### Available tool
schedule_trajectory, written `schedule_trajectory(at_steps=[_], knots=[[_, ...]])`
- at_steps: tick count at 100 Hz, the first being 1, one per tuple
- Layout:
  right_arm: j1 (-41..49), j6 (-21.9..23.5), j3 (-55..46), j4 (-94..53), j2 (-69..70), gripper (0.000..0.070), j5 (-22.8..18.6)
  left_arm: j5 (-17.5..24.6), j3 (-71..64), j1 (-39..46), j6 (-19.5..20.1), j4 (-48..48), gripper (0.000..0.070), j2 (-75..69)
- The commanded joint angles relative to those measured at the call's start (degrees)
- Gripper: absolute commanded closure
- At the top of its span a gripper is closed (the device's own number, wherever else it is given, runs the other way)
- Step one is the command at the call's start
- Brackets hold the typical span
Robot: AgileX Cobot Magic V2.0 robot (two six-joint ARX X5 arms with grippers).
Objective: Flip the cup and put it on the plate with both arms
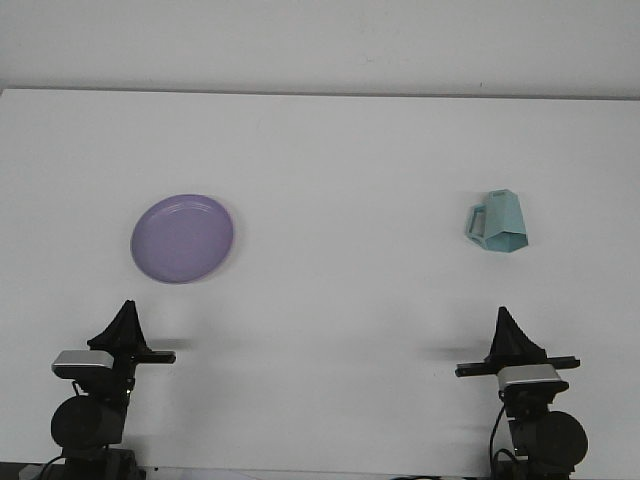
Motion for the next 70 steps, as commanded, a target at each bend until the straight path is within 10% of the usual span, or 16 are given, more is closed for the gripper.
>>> schedule_trajectory(at_steps=[1,26,62,70], knots=[[0.02,6.93,0.11,1.44,-0.02,0.0699,1.11,-0.17,-1.11,-0.09,-0.59,0.72,0.0685,-0.07],[0.02,7.78,9.88,-1.11,5.95,0.07,9.73,-0.17,-1.11,-0.09,-1.64,0.68,0.0685,-0.07],[-3.23,-4.22,25.94,-0.2,38.56,0.0697,13.09,-0.17,-1.11,-0.09,-1.6,0.72,0.0685,-0.07],[-5.05,-7.19,25.94,2.69,45.07,0.058,10.82,-0.17,-1.11,-0.09,-1.6,0.72,0.0685,-0.07]])
